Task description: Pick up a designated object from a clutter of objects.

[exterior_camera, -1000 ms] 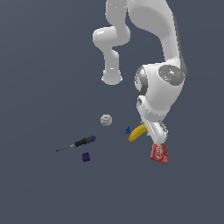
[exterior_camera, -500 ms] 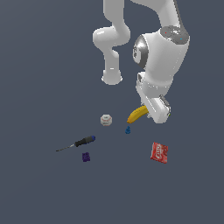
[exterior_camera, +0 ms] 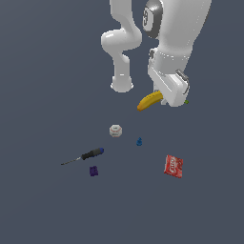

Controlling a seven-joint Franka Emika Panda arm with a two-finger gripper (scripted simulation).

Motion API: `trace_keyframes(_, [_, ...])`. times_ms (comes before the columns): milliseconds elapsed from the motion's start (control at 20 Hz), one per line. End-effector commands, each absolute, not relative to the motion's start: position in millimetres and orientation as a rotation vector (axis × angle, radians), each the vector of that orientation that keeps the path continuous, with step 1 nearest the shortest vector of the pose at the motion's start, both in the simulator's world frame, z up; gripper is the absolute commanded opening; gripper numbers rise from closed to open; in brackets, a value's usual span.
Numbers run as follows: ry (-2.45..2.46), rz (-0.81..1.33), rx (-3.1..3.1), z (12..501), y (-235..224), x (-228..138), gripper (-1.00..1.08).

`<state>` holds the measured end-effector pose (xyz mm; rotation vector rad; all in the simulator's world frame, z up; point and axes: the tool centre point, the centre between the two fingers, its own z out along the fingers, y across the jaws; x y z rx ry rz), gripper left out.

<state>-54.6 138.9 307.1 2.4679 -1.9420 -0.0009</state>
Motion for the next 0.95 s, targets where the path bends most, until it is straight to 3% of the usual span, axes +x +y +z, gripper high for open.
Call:
trace_keyframes(0, [-1.943, 0.002, 2.468, 326.1, 136.8, -64.2, -1.00])
trace_keyframes(450, [-1.942, 0.002, 2.469, 370.5, 133.0, -86.1, -1.00])
trace_keyframes(900, [-1.941, 0.000, 2.470, 377.2, 133.6, -88.2, -1.00])
